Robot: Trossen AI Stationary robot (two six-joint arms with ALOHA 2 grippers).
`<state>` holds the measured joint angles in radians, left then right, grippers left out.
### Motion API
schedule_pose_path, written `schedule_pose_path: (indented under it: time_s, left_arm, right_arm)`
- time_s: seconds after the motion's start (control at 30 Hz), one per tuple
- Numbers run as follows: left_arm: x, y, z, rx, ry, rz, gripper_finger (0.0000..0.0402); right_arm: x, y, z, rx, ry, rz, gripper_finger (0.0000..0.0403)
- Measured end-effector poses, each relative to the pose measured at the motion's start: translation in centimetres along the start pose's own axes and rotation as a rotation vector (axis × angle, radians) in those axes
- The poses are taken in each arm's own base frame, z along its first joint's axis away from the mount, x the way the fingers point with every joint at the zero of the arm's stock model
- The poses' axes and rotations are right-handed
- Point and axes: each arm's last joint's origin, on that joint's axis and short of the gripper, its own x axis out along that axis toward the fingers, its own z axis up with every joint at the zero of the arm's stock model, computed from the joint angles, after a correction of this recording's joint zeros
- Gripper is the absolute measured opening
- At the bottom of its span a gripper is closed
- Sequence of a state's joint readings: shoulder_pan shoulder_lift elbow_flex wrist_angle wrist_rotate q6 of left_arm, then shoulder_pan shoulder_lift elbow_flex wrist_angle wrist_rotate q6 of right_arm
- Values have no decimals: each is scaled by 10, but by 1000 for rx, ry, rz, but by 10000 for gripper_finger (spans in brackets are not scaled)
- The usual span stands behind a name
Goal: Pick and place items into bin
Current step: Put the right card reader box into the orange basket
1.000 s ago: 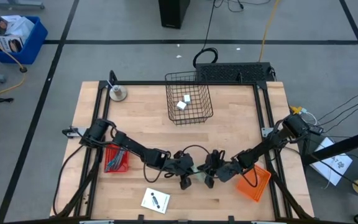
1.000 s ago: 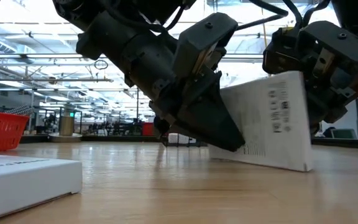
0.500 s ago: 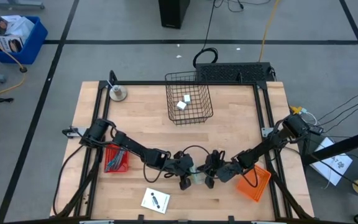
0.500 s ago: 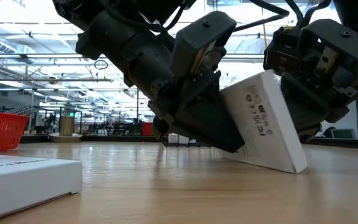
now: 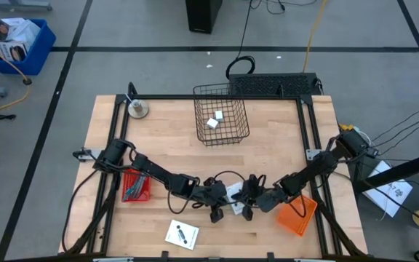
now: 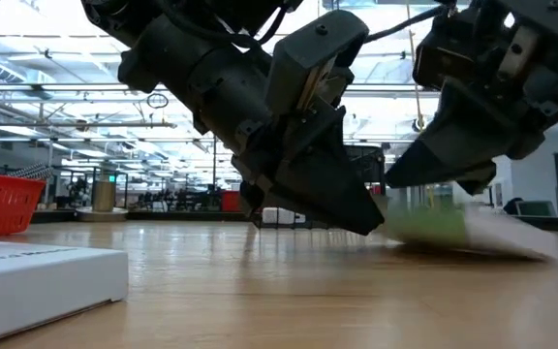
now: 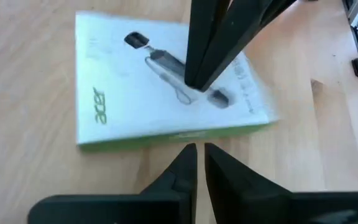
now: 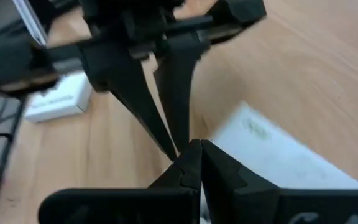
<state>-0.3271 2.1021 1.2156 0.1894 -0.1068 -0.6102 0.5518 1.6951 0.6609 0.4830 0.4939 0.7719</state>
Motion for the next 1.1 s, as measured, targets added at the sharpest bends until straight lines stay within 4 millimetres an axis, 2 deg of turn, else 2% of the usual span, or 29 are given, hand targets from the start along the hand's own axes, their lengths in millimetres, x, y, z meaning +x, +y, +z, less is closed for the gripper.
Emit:
schedule_pose_path:
  time_s: [0.17,0.27,0.43,0.67,0.9,1.1]
  left_arm:
    - [0,2,7,-13,-66,16,35]
    - [0,3,7,-14,-47,-3,35]
    - [0,2,7,-7,-61,12,35]
    - [0,3,12,11,-161,84,35]
    - [2,24,26,-7,-170,112,35]
    - [4,37,31,-23,-132,90,35]
  right_arm:
    - [1,-10,-11,2,77,-102,0]
    - [-1,-14,-12,-8,50,-180,0]
    - [-13,-14,-3,0,0,-235,0]
    - [-30,-18,-4,61,-7,-331,0]
    - [-37,-30,-15,195,121,-419,0]
    - [-37,-30,-16,239,156,-415,0]
